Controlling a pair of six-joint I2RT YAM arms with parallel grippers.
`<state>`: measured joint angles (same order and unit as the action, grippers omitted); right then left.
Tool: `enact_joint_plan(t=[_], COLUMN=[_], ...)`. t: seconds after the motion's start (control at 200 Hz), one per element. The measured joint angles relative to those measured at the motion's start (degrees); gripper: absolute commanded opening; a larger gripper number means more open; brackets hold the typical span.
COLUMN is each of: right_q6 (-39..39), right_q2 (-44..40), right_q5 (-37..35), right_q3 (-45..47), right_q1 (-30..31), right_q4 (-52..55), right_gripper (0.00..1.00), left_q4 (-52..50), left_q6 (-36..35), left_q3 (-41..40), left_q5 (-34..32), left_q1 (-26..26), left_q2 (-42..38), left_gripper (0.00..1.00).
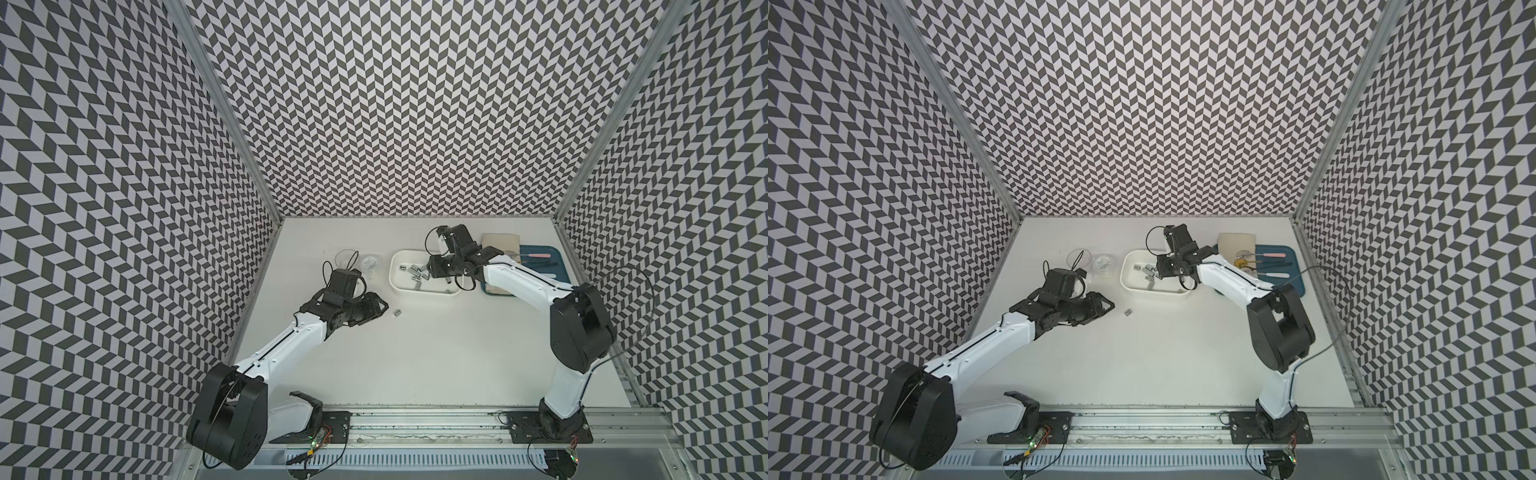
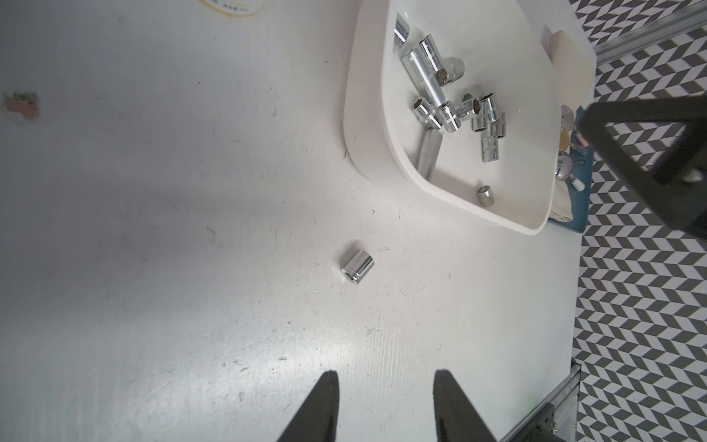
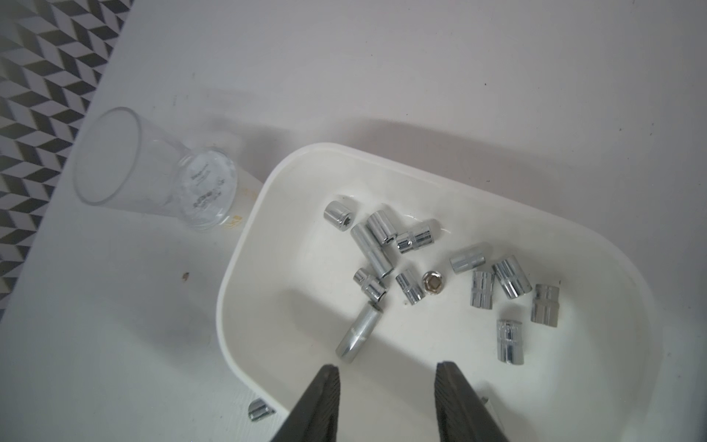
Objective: Put the socket on the desktop into the storage box
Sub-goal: Place the socket head in the storage box, then pick up the socket head at the center of the board.
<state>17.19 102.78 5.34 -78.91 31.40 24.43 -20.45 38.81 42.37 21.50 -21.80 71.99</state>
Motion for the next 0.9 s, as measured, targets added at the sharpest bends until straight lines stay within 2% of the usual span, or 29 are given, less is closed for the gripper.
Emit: enact_joint_plan(t=[0.391,0.901], right_q6=[-0.07,-1.27], right_q2=[-21.49,-39.60], right_q5=[7.21,14.25], right_q3=[21.62,34.64], right_q1=[0.44,6.95], right_q4=[-5.20,-4.59], right_gripper=[0.45,0.44], left_q4=[-3.32,-6.60], left_q6=[-9.49,-18.56], left_q3=[6.47,15.10], left_q5=[-2.47,-8.13], left_q1=[-0.22,-5.64], left_q2=[6.21,18.56], left_gripper=[0.47,0.46])
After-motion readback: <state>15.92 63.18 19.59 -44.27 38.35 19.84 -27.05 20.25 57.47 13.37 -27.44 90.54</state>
